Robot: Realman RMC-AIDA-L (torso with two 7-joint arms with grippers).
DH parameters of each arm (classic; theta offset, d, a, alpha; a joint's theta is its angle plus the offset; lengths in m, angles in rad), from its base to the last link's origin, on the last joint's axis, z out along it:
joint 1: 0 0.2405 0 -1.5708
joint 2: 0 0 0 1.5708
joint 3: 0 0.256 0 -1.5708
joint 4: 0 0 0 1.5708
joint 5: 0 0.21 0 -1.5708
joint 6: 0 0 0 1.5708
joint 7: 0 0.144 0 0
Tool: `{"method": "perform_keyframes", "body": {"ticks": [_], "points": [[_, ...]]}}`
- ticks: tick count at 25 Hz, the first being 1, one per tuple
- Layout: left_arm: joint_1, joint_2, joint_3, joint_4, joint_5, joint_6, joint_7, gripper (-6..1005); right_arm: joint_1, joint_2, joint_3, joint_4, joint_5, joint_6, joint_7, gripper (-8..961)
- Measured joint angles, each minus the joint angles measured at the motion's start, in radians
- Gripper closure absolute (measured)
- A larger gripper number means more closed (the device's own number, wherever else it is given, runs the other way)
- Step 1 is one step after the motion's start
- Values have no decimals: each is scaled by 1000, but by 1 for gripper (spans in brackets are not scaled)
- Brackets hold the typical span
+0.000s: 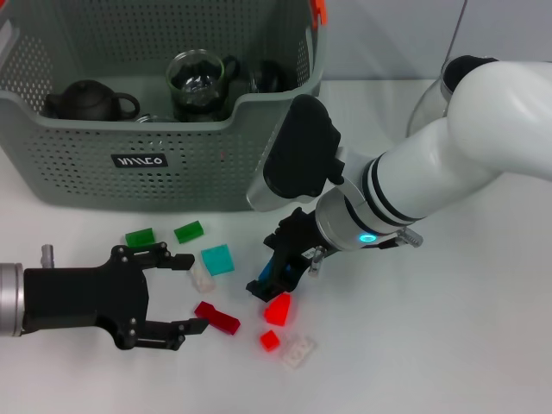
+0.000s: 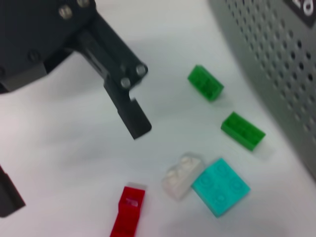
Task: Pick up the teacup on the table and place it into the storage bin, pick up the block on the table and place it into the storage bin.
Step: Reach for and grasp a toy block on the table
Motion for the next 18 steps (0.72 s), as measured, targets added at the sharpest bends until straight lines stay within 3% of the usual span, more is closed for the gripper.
{"method": "perform_keyframes", "body": {"ticks": [5,10,18], "points": [[-5,2,0,-10,0,-1,5,152,3,2,0,23,4,25,0,82],[-4,3,-2,-11,0,-1,12,152,0,2,-2,27,13,36,0,288],[-4,3,-1,-13,0,-1,12,151,-2,3,-3,39,14,38,0,327]]}}
